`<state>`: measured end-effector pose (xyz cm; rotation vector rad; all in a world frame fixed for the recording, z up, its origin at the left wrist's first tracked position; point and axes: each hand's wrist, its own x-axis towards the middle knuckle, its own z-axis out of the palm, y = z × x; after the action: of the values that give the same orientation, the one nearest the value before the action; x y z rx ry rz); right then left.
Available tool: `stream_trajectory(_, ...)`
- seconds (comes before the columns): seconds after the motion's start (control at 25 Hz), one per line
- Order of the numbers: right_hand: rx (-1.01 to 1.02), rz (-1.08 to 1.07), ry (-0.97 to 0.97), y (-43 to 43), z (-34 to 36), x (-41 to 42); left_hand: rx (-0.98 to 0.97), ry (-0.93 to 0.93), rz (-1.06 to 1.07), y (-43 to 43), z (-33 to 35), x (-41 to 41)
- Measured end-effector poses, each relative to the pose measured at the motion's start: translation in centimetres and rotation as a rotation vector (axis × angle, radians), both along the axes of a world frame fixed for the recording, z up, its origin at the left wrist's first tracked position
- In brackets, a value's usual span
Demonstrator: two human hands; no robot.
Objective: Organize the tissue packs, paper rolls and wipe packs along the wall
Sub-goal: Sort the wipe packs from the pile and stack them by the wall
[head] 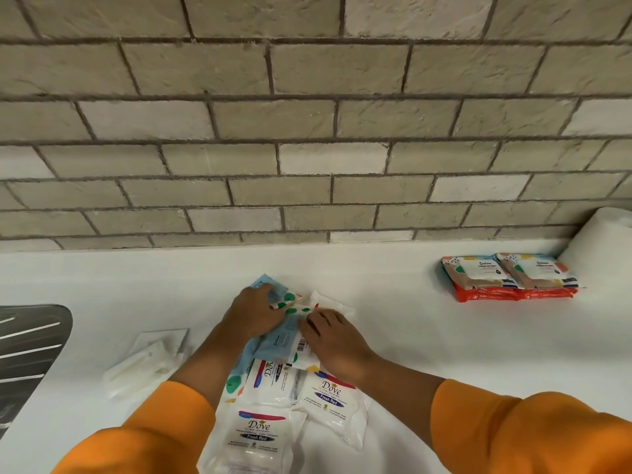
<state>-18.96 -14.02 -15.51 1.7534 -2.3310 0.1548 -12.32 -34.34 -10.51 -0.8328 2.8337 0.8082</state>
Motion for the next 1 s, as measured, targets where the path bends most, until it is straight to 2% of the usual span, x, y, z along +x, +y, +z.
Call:
stream_trajectory(0.12, -0.085, 0.05, -0.022, 0.7, 0.1, 0.2, -0.088, 0.002, -0.017, 0.2, -0.7, 0.5)
stream_trajectory(0.24, -0.144, 0.097, -0.059, 1.9, 0.1, 0.5, -0.285, -0.094, -0.081, 1.1, -1.2, 0.5)
stream_trajectory(0.32, -0.189, 0.054, -0.164, 2.8, 0.0, 0.9, -0.426, -0.159, -0.134, 1.6, -1.3, 0.0)
stream_trajectory(0.4, -0.313, -0.062, -0.378, 3.7, 0.2, 1.6, -0.536, -0.196, -0.16, 1.7, -1.6, -0.5)
stream_trajectory(0.48, -0.529, -0.273, -0.674, 4.1, 1.5, 3.1, -0.579, -0.211, -0.13, 1.7, -2.4, -0.6)
stream_trajectory(0.6, -0.85, -0.582, -1.444, 4.8, 3.9, 5.5, -0.557, -0.133, -0.12, 1.4, -3.4, -0.3)
stream_trajectory(0.68, -0.995, -0.64, -1.761, 5.9, 5.0, 6.3, -0.502, -0.081, -0.118, 0.5, -3.6, 0.0)
stream_trajectory(0.76, -1.054, -0.623, -1.964, 7.3, 5.3, 7.1, -0.42, -0.066, -0.087, -0.5, -3.2, 0.6)
stream_trajectory(0.84, -1.071, -0.607, -2.088, 8.8, 5.4, 7.8, -0.284, -0.01, -0.028, -1.4, -2.9, 2.0)
stream_trajectory(0.92, -1.065, -0.579, -2.131, 10.2, 5.7, 8.3, -0.239, 0.08, 0.019, -1.9, -2.4, 4.0)
stream_trajectory(1.0, -1.074, -0.544, -2.144, 11.4, 5.8, 8.5, -0.302, 0.15, 0.03, -1.7, -1.8, 5.5)
